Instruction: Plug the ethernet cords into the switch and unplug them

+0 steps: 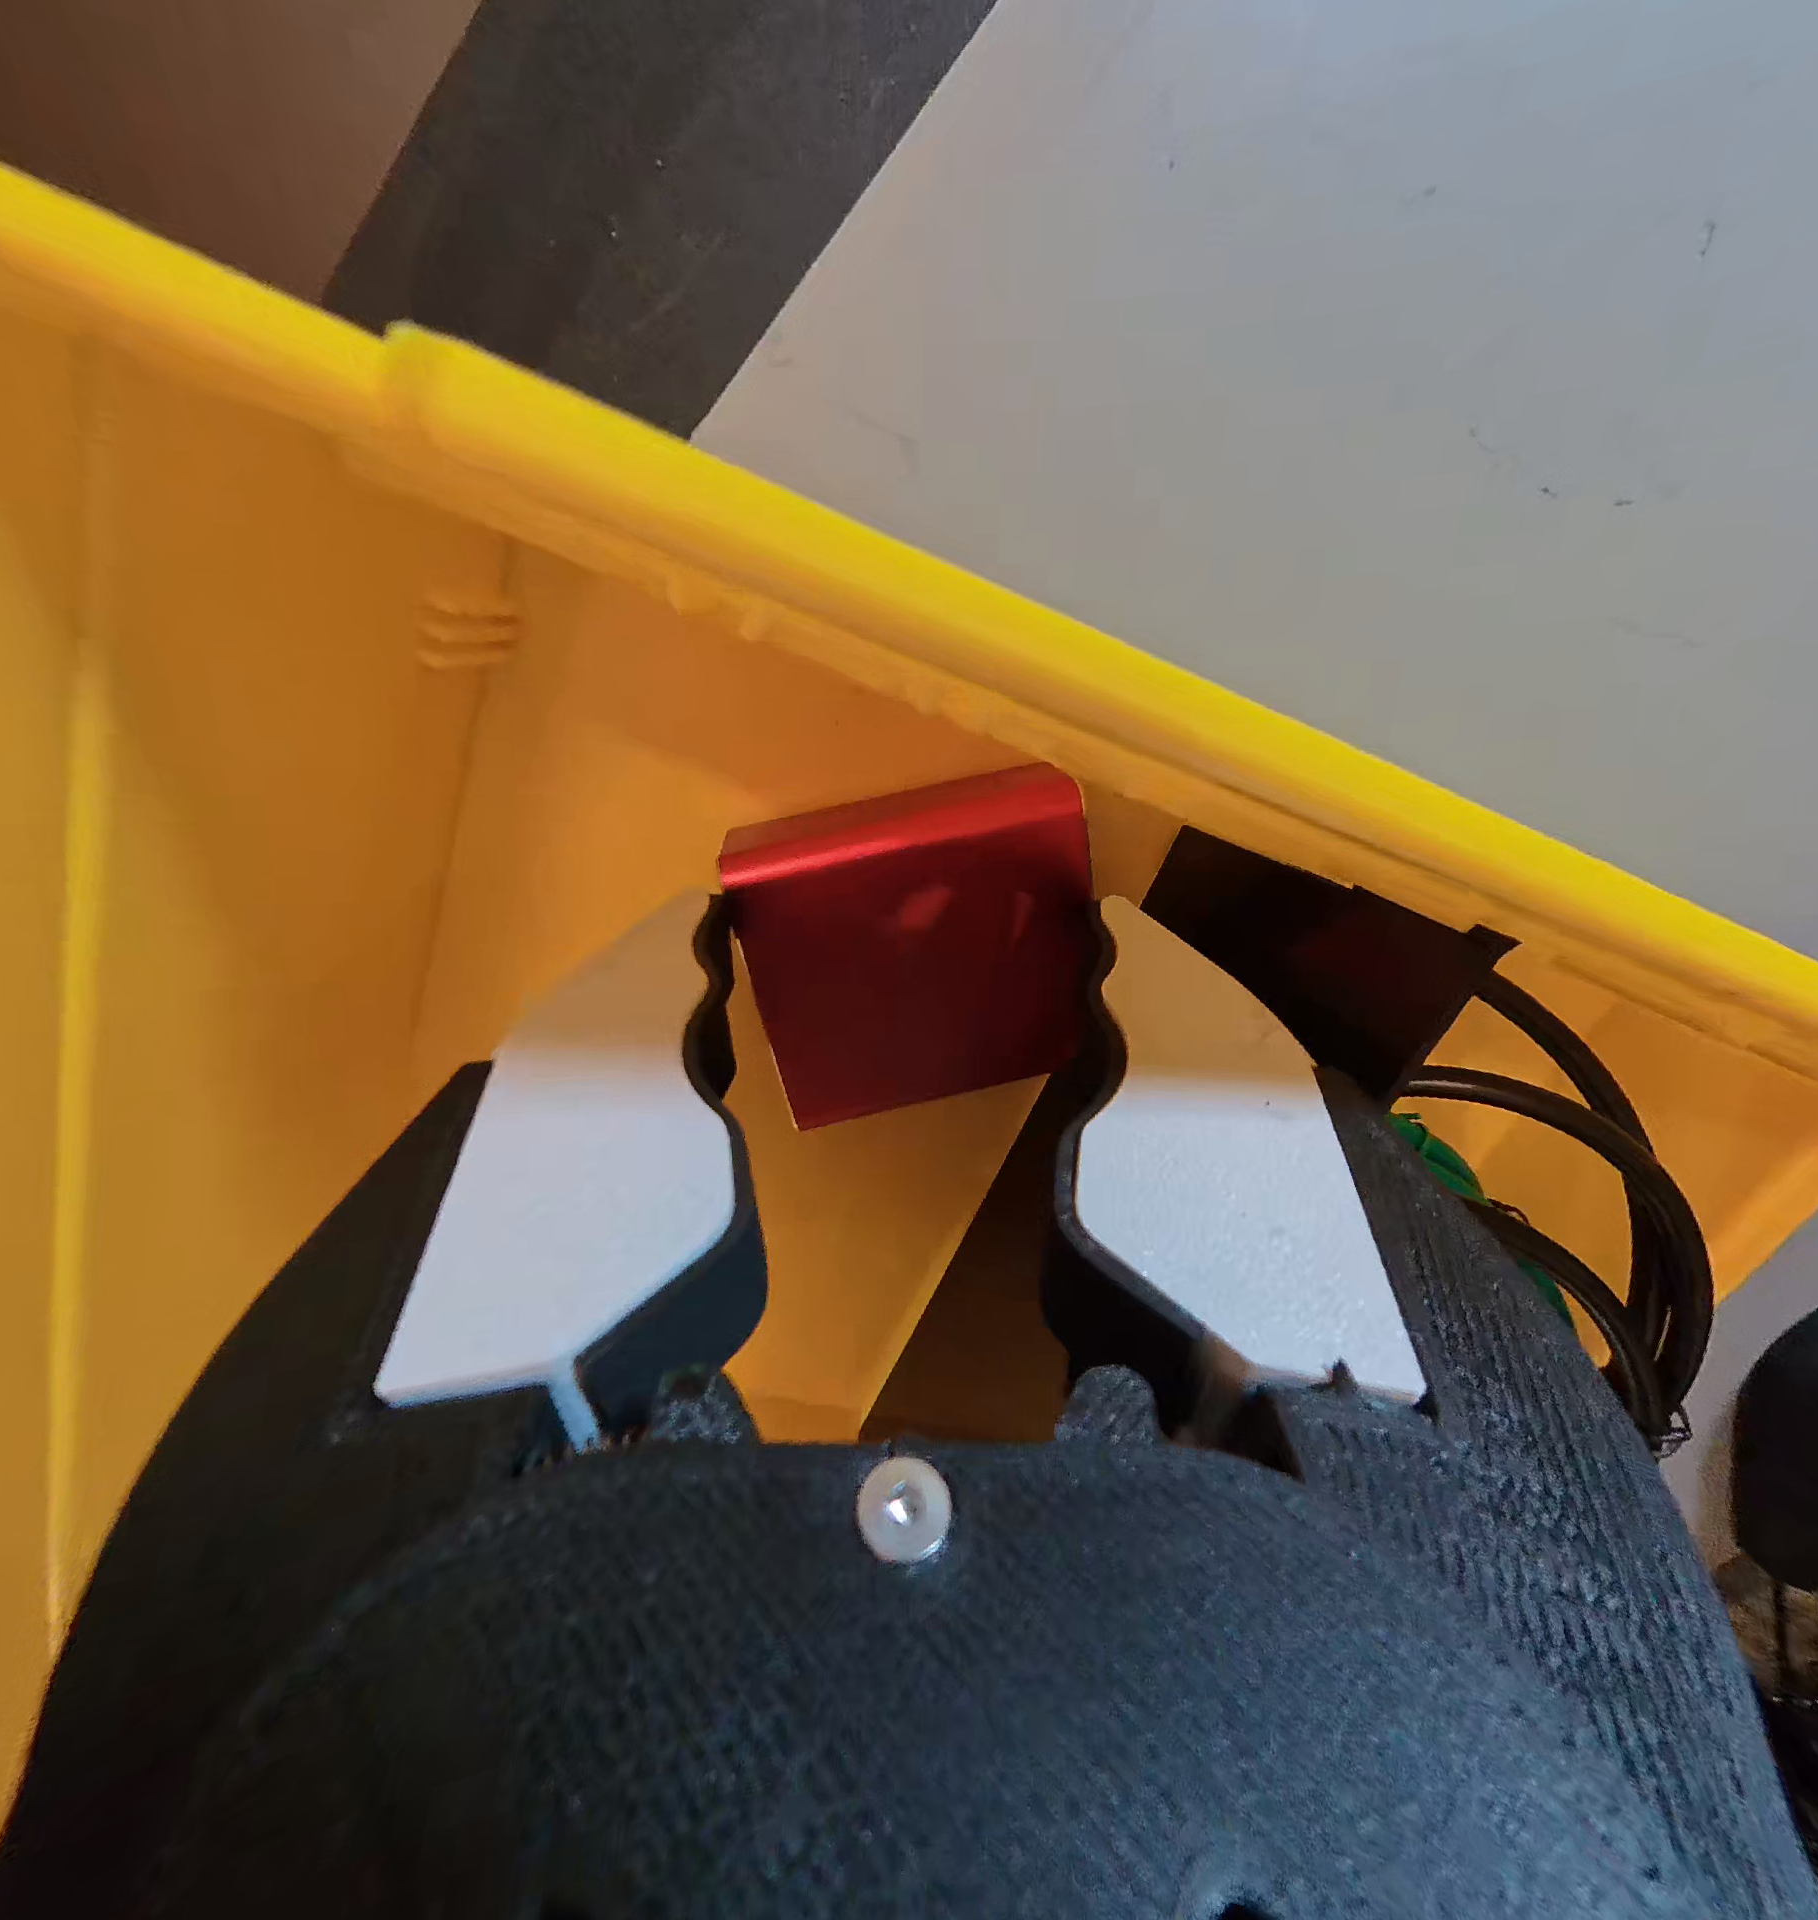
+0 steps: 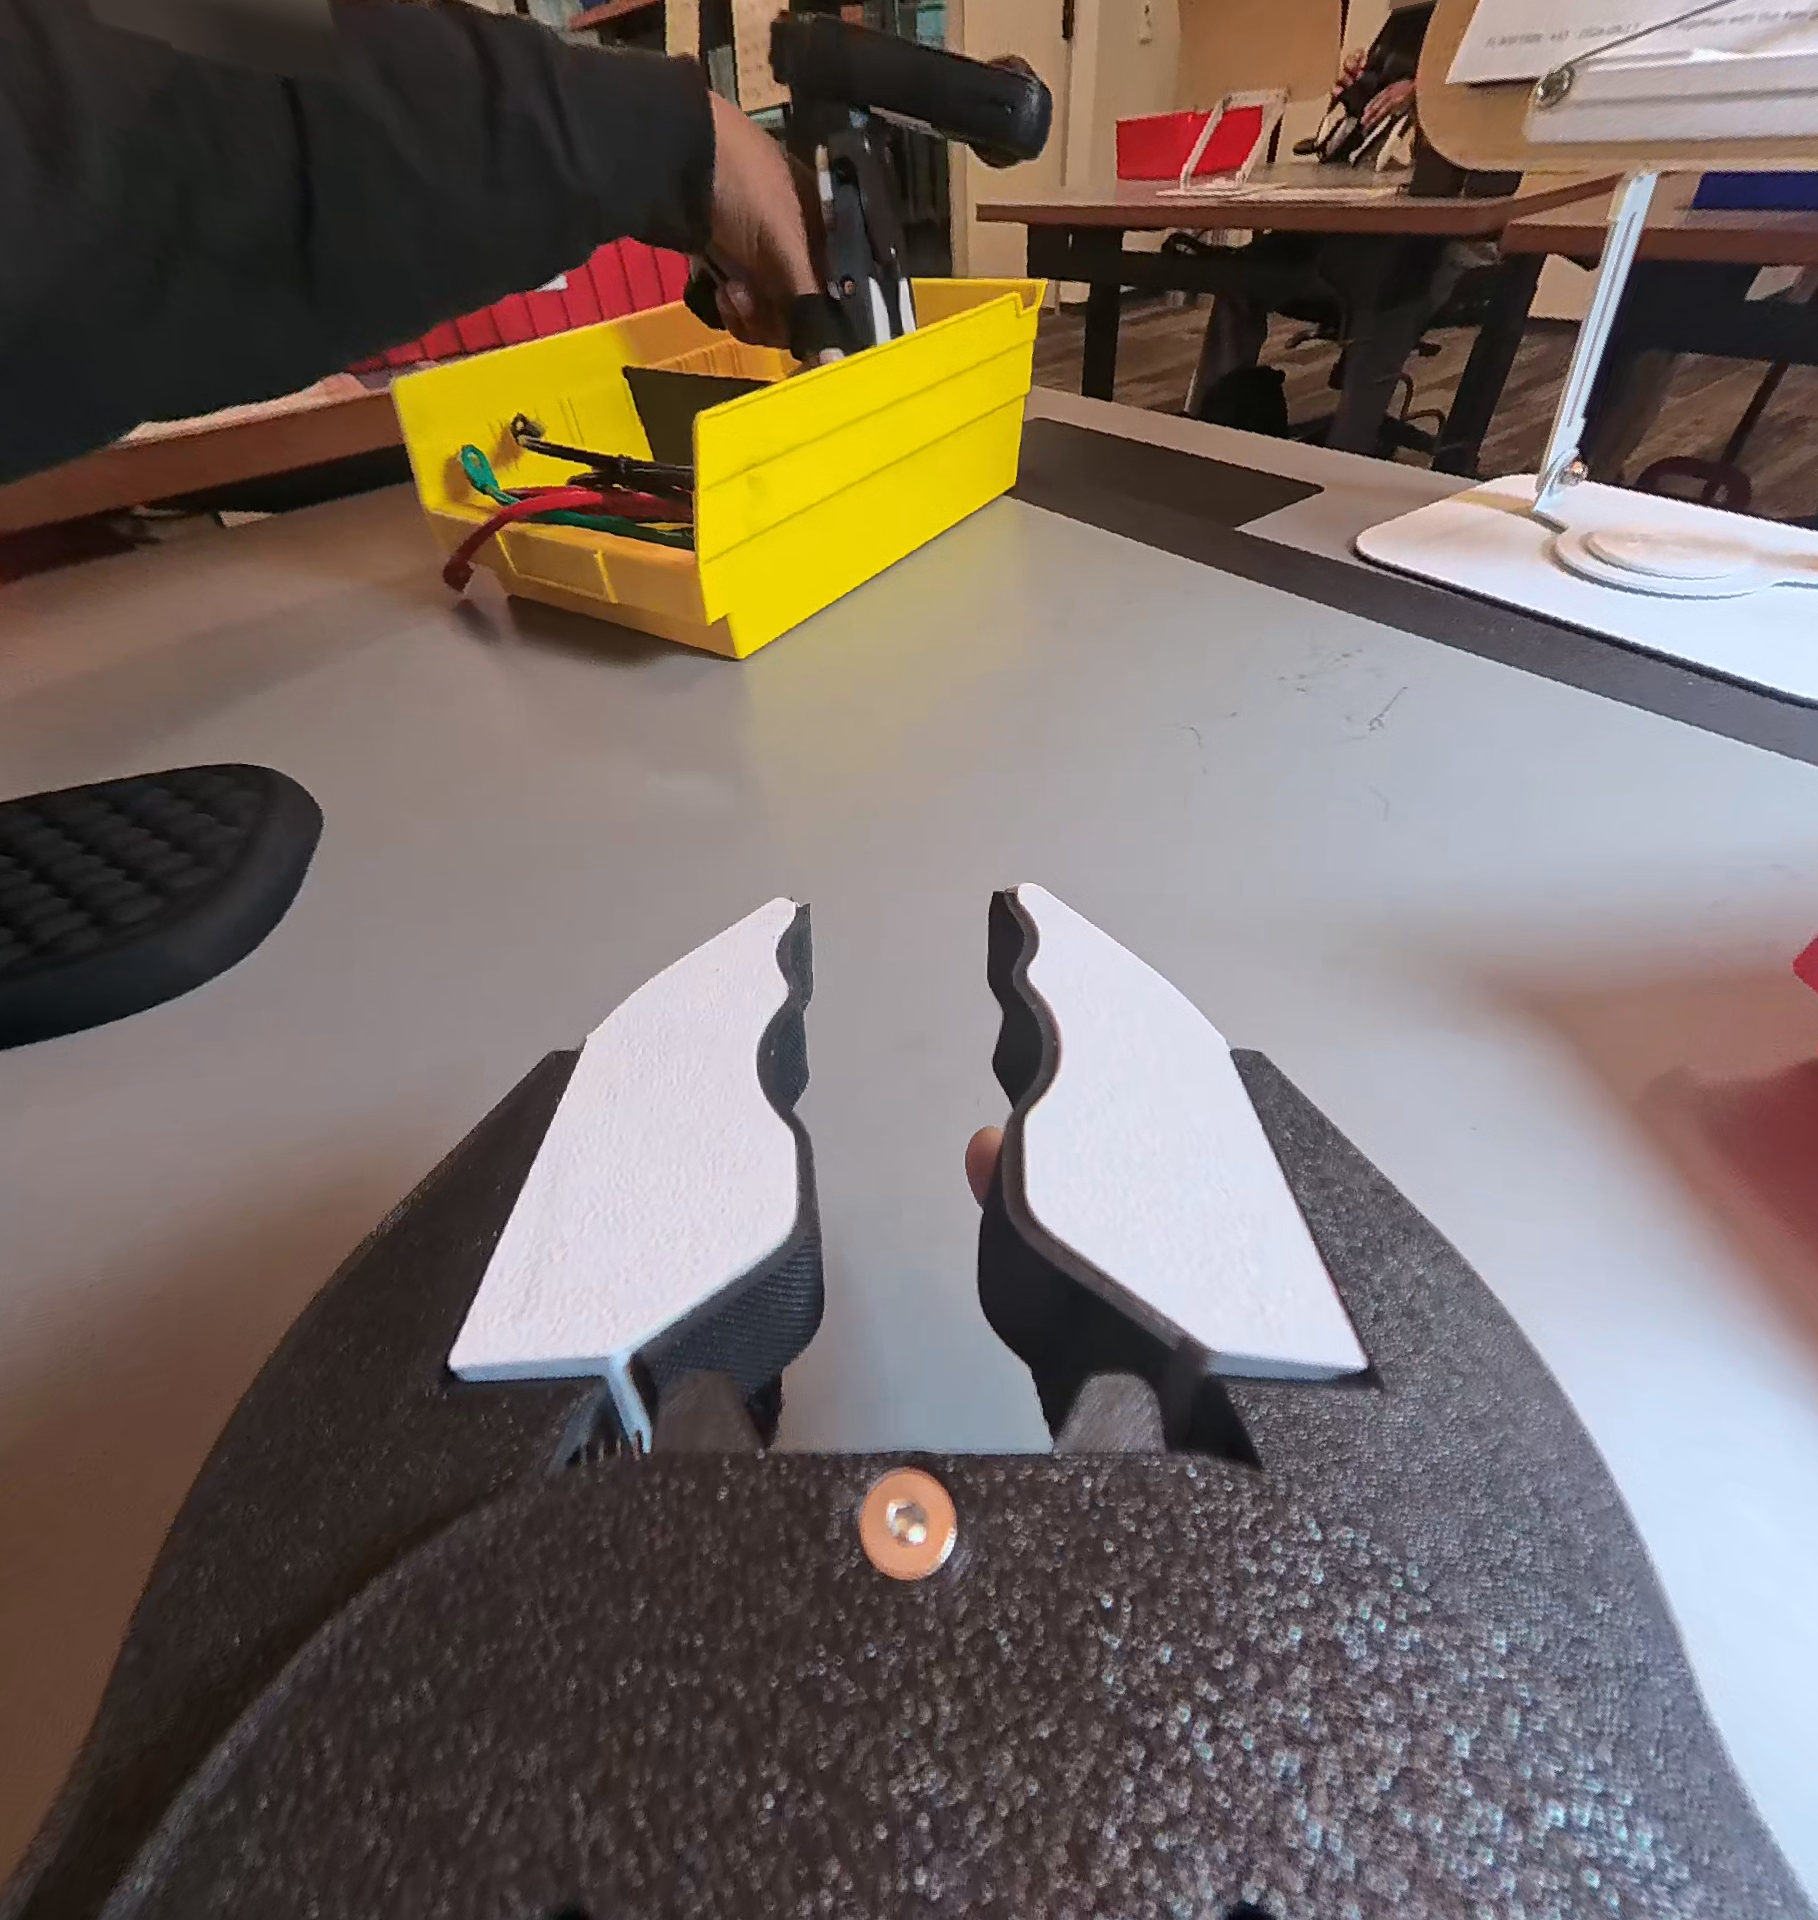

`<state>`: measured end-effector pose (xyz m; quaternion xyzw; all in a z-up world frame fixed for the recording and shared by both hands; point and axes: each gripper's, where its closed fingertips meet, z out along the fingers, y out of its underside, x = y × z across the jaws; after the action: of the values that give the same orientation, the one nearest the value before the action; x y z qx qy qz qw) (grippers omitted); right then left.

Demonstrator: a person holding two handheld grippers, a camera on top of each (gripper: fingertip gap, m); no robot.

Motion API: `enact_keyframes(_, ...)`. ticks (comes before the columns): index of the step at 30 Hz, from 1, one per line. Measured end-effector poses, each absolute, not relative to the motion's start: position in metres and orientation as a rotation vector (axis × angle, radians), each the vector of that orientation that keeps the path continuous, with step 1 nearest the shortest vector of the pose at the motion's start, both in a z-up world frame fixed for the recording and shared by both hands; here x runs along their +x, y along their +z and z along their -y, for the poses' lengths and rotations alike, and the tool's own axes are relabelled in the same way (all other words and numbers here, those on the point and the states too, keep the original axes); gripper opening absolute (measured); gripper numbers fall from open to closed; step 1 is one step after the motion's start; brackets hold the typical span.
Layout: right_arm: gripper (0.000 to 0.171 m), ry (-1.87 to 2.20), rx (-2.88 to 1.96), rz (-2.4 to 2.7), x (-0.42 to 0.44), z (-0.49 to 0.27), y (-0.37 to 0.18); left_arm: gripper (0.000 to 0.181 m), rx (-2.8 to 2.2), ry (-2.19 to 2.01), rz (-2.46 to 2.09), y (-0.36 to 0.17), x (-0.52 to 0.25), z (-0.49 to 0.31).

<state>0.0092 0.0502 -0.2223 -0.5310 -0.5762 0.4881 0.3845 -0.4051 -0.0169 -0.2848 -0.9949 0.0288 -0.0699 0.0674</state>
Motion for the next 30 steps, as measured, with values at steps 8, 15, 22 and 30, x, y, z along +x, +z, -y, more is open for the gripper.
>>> enact_keyframes(8, 0.029, 1.202, -1.323, 1.453, 0.015, -0.055, -0.216, 0.07, -2.975, -0.005, 0.045, -0.279, -0.432, 0.012)
enact_keyframes(15, 0.029, 1.22, -1.325, 1.431, 0.017, -0.058, -0.212, 0.067, -2.995, -0.19, -0.006, -0.281, -0.405, 0.009)
enact_keyframes(22, 0.029, 1.207, -1.342, 1.438, 0.017, -0.061, -0.215, 0.076, -3.048, -0.287, -0.022, -0.296, -0.4, 0.015)
enact_keyframes(30, 0.028, 1.193, -1.39, 1.43, 0.017, -0.067, -0.22, 0.071, -2.975, -0.226, 0.005, -0.295, -0.417, 0.012)
